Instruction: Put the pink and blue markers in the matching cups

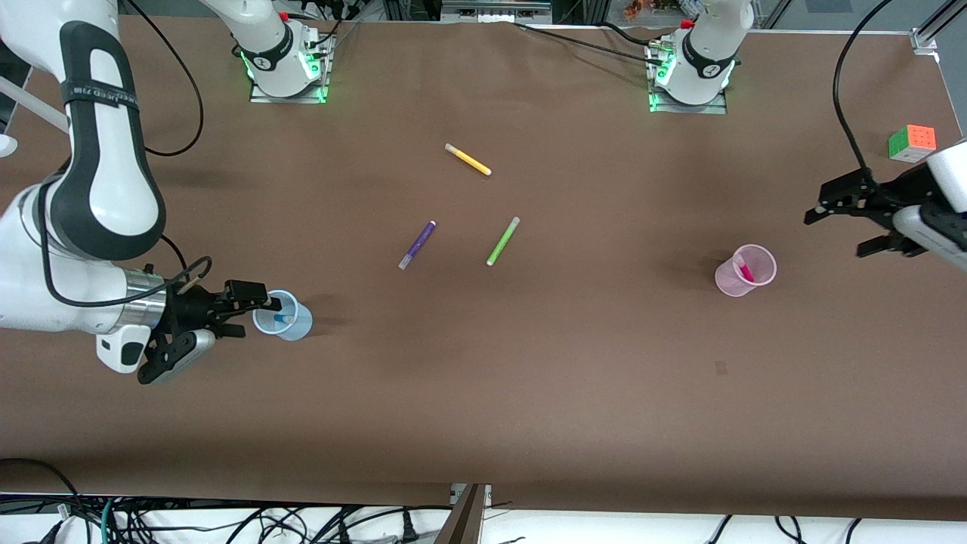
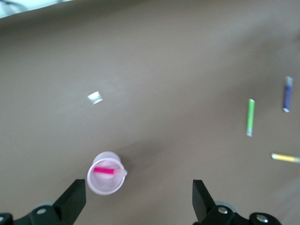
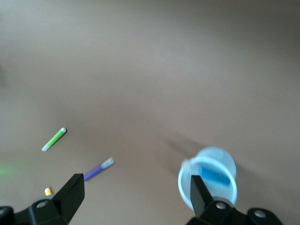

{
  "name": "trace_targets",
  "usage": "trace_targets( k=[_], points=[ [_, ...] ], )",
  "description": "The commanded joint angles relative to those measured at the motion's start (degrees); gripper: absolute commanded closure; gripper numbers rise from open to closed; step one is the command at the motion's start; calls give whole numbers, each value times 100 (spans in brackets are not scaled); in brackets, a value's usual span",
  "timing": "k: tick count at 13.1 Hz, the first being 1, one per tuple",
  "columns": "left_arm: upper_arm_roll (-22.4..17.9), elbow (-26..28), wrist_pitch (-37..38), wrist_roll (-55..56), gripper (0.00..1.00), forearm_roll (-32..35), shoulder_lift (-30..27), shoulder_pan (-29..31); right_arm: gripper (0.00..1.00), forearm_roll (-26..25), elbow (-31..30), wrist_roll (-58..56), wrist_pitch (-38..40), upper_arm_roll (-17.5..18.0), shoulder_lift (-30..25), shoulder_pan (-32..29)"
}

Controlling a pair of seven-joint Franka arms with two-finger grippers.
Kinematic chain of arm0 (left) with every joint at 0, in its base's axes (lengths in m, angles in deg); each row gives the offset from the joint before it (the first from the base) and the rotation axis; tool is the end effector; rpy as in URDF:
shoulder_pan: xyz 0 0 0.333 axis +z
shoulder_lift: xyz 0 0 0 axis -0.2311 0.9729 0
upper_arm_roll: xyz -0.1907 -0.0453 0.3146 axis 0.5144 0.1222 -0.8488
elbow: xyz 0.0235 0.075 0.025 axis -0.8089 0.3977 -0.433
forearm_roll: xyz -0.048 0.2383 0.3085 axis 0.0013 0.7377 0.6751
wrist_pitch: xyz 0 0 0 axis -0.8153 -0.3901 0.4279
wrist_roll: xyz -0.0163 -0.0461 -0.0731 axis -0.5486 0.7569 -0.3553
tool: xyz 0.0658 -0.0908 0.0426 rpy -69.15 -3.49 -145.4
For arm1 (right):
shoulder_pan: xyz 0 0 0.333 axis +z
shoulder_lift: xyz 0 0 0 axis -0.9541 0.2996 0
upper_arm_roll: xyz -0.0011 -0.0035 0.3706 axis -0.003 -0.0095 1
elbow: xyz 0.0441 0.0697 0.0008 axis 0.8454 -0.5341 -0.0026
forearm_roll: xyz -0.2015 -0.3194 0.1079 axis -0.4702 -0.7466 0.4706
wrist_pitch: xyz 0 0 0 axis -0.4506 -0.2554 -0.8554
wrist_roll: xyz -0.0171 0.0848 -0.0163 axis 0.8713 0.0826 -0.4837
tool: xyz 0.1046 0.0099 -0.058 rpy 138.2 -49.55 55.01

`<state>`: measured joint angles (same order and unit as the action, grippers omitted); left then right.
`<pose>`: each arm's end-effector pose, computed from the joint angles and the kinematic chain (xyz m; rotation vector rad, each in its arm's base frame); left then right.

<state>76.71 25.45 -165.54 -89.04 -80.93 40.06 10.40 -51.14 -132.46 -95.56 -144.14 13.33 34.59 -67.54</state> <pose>0.6070 0.0202 0.6258 2.8841 -0.4990 0.0655 0.7395 0.0949 0.4532 -2.6706 -0.5071 0.0592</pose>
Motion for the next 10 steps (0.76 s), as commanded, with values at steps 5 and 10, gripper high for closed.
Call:
trace_targets(
  k=[5, 10],
  points=[
    [-64, -690, 820, 2868, 0, 1068, 241, -1014, 0, -1752, 825, 1889, 2050, 2, -570, 24],
    [-73, -620, 1372, 3642, 0, 1085, 258, -1514, 0, -2316, -708, 2251, 1756, 134, -1896, -10]
  ],
)
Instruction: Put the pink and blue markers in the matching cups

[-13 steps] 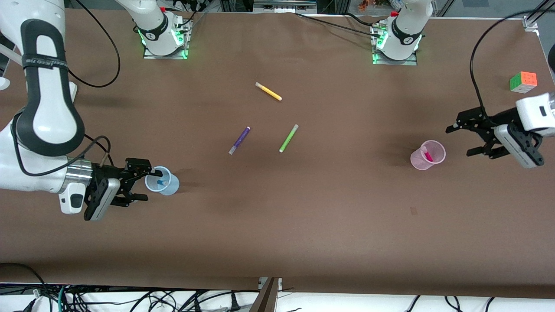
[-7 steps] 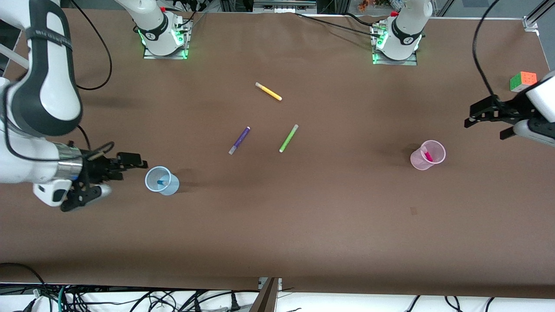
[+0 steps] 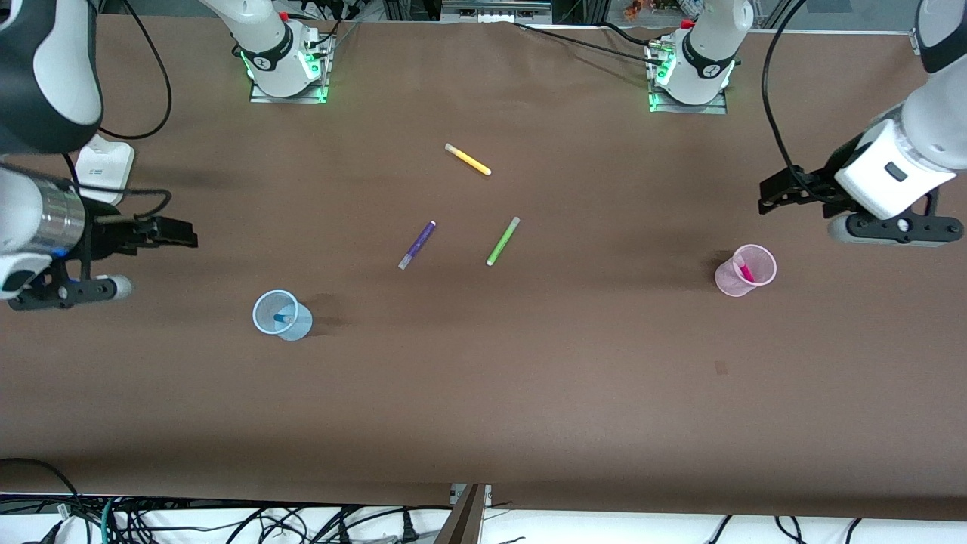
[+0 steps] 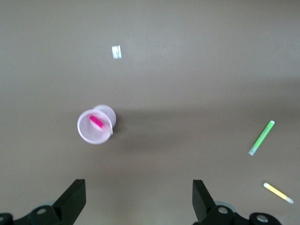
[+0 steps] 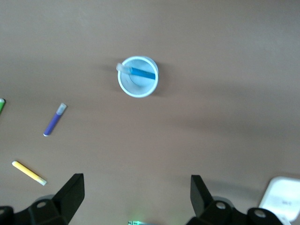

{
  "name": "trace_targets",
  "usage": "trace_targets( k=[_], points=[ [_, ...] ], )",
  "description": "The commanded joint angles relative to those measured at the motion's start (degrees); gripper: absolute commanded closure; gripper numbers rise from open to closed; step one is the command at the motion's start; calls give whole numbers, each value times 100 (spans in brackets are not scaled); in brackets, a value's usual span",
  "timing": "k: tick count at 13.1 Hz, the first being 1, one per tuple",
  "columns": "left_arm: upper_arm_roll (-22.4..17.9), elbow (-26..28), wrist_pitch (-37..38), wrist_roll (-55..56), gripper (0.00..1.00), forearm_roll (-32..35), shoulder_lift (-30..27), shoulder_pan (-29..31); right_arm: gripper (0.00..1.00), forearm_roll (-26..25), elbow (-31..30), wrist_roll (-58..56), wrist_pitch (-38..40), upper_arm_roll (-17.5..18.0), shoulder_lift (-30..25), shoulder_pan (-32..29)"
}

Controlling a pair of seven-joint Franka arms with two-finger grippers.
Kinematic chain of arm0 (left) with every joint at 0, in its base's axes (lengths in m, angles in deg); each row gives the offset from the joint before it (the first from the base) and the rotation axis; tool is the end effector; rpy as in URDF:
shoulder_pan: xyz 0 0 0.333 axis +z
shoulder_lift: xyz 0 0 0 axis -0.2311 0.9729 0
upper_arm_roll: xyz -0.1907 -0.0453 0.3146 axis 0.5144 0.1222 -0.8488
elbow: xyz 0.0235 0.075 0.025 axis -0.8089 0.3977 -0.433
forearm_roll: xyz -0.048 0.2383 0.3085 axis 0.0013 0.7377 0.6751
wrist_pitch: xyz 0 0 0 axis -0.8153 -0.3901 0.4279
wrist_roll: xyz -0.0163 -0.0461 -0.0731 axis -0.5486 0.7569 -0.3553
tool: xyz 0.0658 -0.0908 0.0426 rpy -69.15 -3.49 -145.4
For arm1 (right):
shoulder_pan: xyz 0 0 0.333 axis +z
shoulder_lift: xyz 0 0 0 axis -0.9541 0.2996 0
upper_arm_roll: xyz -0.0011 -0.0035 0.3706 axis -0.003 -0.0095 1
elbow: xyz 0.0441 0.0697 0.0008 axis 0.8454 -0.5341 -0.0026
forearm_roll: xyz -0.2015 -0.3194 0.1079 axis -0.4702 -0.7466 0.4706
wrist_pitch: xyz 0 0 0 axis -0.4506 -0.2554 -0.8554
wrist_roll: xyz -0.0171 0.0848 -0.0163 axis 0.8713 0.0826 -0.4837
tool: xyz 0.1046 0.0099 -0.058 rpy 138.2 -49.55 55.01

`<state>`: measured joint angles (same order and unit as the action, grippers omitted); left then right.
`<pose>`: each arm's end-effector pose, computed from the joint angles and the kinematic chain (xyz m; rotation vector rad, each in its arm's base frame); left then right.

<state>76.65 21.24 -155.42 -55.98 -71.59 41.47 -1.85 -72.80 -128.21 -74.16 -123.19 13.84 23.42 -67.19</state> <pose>0.5906 -0.0849 0.6295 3.0933 0.0106 -0.2131 0.6616 0.0607 0.5915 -3.0764 -0.1693 0.3295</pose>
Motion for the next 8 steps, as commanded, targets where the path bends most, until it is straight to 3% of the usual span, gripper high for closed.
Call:
trace_targets(
  k=[1, 5, 8],
  points=[
    [-67, -190, 405, 319, 0, 152, 108, -299, 0, -159, -1530, 75, -541, 83, -1078, -54],
    [-268, -190, 502, 275, 0, 143, 4, -534, 0, -203, -1788, 49, -622, 83, -1625, -169],
    [-1627, -129, 511, -145, 0, 161, -146, -1728, 0, -396, -1727, 57, -605, 39, -1643, -169]
  ],
)
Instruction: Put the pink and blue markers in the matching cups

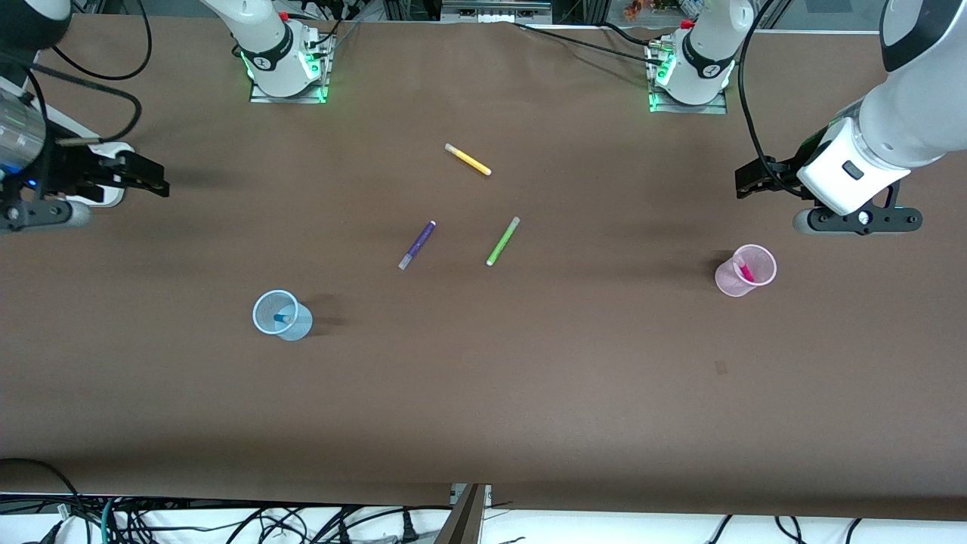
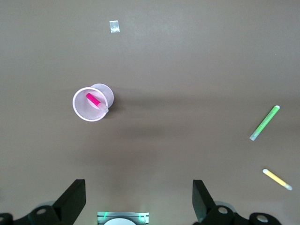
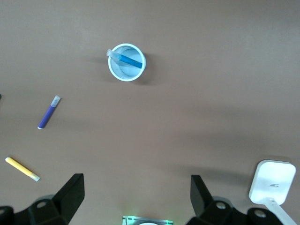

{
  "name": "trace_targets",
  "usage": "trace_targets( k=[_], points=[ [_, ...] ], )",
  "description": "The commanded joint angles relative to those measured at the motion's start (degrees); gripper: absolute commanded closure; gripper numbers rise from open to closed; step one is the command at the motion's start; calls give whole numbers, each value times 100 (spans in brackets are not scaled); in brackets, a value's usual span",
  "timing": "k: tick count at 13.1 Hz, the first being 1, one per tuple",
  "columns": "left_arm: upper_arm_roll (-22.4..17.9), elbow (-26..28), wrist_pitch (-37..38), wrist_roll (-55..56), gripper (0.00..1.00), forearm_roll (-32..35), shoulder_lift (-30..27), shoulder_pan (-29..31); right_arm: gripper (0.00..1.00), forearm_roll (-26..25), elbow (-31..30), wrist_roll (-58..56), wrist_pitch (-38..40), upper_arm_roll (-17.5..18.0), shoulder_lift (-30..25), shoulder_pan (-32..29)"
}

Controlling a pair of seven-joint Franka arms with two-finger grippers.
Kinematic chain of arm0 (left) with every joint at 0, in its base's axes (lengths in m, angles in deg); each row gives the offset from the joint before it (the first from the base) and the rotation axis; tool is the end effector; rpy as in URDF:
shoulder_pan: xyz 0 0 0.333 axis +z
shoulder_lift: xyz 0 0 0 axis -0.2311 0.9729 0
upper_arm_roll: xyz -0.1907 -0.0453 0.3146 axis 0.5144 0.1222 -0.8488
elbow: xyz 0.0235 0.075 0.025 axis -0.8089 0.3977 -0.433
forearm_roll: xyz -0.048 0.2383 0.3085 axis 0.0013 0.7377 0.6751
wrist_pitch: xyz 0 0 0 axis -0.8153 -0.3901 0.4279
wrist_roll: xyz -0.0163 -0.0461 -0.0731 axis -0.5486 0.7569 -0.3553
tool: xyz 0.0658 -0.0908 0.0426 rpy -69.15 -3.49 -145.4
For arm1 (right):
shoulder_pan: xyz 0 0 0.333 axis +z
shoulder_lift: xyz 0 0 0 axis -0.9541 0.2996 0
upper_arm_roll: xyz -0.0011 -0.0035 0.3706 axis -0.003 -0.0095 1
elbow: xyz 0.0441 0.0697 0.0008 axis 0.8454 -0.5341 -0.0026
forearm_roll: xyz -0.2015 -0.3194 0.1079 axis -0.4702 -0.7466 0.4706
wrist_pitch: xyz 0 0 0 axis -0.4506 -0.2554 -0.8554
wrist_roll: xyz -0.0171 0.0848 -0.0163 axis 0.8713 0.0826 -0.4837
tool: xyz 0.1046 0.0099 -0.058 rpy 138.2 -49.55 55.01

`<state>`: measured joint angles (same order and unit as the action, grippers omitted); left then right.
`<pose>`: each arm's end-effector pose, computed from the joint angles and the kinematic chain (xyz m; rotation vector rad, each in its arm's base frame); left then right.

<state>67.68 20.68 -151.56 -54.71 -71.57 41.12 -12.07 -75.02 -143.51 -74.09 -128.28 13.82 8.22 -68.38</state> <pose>0.5791 -0.1050 0.6287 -3.1272 -0.0089 0.2998 0.5862 0.0353 0.6433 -3.1204 -0.1278 0.1955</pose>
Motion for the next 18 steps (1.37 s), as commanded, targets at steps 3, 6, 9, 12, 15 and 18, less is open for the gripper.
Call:
trace_targets(
  k=[3, 6, 9, 12, 15, 18],
  points=[
    [-1042, 618, -374, -676, 0, 88, -592, -841, 0, -174, -65, 129, 88, 67, -115, -6],
    [-1033, 1158, -833, -713, 0, 71, -981, -753, 0, -122, -48, 112, 88, 67, -115, -6],
    [-1042, 1158, -851, -1002, 0, -51, -1104, -692, 0, -104, 40, 103, 80, 41, -71, -32],
    [-1033, 878, -790, -968, 0, -70, -798, -665, 0, -122, 75, 103, 62, 41, -27, -32],
    [-1024, 665, -719, -994, 0, -70, -665, -665, 0, -104, 75, 103, 36, 41, -18, -41],
    [-1042, 420, -580, -985, 0, -78, -569, -648, 0, -104, 84, 59, 36, 41, -18, -32]
  ],
)
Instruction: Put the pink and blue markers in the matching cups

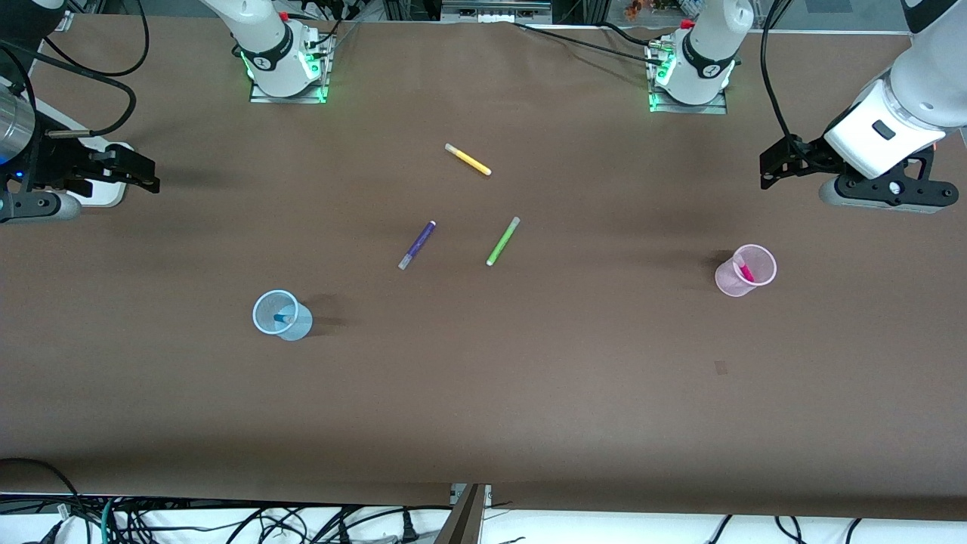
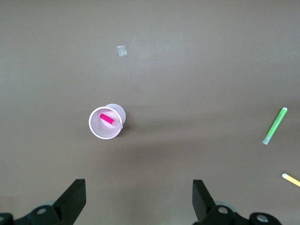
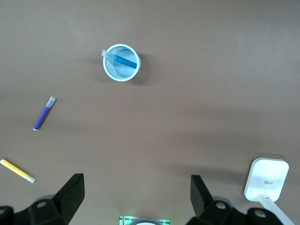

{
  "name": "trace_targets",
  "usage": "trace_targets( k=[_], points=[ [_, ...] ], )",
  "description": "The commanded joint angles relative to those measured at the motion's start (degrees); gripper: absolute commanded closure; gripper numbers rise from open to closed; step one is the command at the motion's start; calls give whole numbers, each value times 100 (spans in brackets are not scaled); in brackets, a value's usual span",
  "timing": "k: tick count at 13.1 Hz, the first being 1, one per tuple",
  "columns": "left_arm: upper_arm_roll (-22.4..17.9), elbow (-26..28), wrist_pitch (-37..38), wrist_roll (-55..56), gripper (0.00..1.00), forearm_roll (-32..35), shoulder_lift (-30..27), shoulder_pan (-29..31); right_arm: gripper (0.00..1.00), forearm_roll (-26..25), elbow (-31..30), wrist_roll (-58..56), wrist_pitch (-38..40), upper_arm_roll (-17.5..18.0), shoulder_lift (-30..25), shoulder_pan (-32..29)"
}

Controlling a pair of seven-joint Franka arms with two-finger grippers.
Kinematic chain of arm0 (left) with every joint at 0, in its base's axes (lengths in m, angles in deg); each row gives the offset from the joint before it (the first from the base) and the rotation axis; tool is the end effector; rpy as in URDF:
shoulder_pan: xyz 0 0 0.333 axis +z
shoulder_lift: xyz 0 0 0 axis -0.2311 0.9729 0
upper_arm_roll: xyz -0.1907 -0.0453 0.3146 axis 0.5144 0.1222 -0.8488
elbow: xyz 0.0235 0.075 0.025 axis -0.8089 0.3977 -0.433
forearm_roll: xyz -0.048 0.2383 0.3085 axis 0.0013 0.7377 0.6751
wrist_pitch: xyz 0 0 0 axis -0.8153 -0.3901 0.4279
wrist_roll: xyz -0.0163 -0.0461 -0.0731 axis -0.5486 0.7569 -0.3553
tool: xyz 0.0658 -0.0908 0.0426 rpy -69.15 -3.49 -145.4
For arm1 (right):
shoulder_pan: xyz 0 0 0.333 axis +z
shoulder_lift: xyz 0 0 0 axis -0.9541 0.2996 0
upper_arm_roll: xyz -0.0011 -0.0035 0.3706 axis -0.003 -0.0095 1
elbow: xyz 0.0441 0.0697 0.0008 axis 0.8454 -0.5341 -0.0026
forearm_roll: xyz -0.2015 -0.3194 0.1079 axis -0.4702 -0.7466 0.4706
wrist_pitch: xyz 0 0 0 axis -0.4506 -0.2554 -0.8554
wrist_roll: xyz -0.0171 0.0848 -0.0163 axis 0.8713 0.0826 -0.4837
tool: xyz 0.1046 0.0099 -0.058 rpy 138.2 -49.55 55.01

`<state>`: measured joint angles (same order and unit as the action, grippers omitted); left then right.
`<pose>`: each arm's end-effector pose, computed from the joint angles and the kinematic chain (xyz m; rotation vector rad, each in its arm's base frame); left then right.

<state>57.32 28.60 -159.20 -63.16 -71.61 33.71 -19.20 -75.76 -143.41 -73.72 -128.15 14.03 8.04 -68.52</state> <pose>0.5541 -0.0797 0.6473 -3.1354 0.1328 0.1051 0.5850 0.0341 0.6457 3.1331 0.1188 -0.1919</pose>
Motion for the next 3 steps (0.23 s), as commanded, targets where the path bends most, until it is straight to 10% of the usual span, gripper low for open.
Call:
trace_targets(
  k=[1, 3],
  points=[
    [-6, -511, 273, -123, 0, -75, 225, 118, 0, -30, 65, 22, 32, 20, 0, -18],
    [-6, -600, 318, -123, 0, -66, 313, 162, 0, -30, 65, 13, 32, 20, 0, -9]
  ],
)
